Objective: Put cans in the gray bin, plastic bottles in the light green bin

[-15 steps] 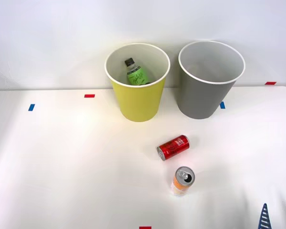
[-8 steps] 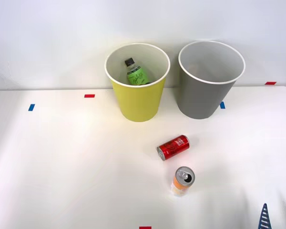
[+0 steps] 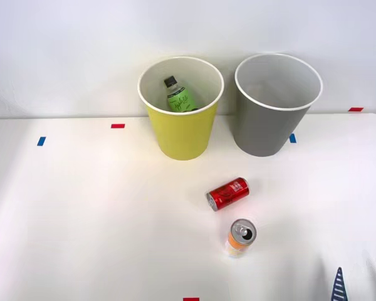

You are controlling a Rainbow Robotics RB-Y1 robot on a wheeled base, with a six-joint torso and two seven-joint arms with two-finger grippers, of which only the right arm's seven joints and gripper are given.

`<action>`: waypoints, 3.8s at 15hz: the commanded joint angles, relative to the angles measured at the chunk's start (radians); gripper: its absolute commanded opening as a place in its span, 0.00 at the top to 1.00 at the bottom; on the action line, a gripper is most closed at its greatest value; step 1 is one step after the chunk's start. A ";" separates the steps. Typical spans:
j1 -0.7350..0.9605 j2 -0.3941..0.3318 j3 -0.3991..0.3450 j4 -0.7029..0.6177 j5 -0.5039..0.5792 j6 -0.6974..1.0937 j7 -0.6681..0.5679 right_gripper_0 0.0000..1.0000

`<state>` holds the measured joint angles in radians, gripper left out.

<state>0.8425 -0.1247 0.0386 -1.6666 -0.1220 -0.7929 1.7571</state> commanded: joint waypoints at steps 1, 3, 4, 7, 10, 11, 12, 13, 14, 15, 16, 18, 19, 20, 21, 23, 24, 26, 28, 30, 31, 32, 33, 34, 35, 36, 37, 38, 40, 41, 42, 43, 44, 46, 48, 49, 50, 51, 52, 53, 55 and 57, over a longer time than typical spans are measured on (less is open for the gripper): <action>-0.056 -0.107 -0.026 0.001 0.119 0.030 0.009 0.00; -0.066 -0.147 -0.026 0.001 0.194 0.032 -0.001 0.00; -0.068 -0.158 -0.023 0.001 0.226 0.030 -0.007 0.00; -0.092 -0.207 0.044 0.001 0.255 0.032 -0.030 0.00; -0.134 -0.282 0.090 0.001 0.308 0.032 -0.042 0.00; -0.149 -0.296 0.090 0.001 0.334 0.032 -0.050 0.00; -0.152 -0.303 0.092 -0.001 0.334 0.030 -0.054 0.00; -0.154 -0.308 0.095 0.001 0.329 0.030 -0.062 0.00; -0.155 -0.325 0.112 0.001 0.297 0.030 -0.073 0.00; -0.158 -0.346 0.132 0.001 0.263 0.027 -0.074 0.00; -0.163 -0.371 0.153 -0.001 0.228 0.021 -0.077 0.00; -0.177 -0.428 0.195 0.001 0.163 0.007 -0.077 0.00; -0.186 -0.451 0.204 0.001 0.156 0.007 -0.077 0.00; -0.198 -0.478 0.227 0.001 0.139 0.007 -0.077 0.00; -0.209 -0.497 0.257 0.001 0.114 0.006 -0.074 0.00; -0.233 -0.523 0.336 0.001 0.059 -0.016 -0.062 0.00; -0.241 -0.533 0.368 0.001 0.036 -0.028 -0.057 0.00; -0.253 -0.552 0.437 0.001 -0.022 -0.057 -0.041 0.00; -0.276 -0.575 0.498 -0.001 -0.076 -0.069 -0.021 0.00; -0.312 -0.596 0.544 0.001 -0.120 -0.069 0.002 0.00; -0.333 -0.599 0.573 0.001 -0.153 -0.069 0.016 0.00; -0.349 -0.599 0.595 0.001 -0.174 -0.069 0.027 0.00; -0.364 -0.599 0.615 0.001 -0.196 -0.069 0.035 0.00; -0.379 -0.599 0.632 0.001 -0.209 -0.069 0.045 0.00; -0.388 -0.599 0.641 0.001 -0.212 -0.069 0.050 0.00; -0.399 -0.599 0.652 0.001 -0.219 -0.069 0.053 0.00; -0.419 -0.596 0.665 0.013 -0.231 -0.069 0.055 0.00; -0.439 -0.590 0.678 0.038 -0.237 -0.078 0.055 0.00; -0.480 -0.573 0.698 0.094 -0.249 -0.112 0.056 0.00; -0.496 -0.573 0.704 0.097 -0.254 -0.114 0.058 0.00; -0.513 -0.573 0.713 0.097 -0.260 -0.112 0.061 0.00; -0.540 -0.569 0.736 0.099 -0.269 -0.112 0.064 0.00; -0.560 -0.566 0.750 0.099 -0.277 -0.112 0.065 0.00; -0.589 -0.564 0.765 0.099 -0.292 -0.089 0.074 0.00; -0.605 -0.556 0.765 0.099 -0.304 -0.068 0.085 0.01; -0.612 -0.550 0.764 0.099 -0.312 -0.063 0.090 0.01; -0.617 -0.547 0.764 0.099 -0.317 -0.060 0.091 0.01; -0.622 -0.543 0.765 0.099 -0.321 -0.052 0.091 0.01; -0.631 -0.533 0.764 0.099 -0.328 -0.025 0.093 0.01; -0.638 -0.530 0.765 0.099 -0.334 -0.014 0.096 0.01; -0.649 -0.529 0.767 0.099 -0.341 -0.012 0.099 0.02; -0.663 -0.529 0.768 0.099 -0.352 0.004 0.107 0.09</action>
<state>0.1856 -0.6537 0.8062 -1.5677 -0.4678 -0.7979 1.8600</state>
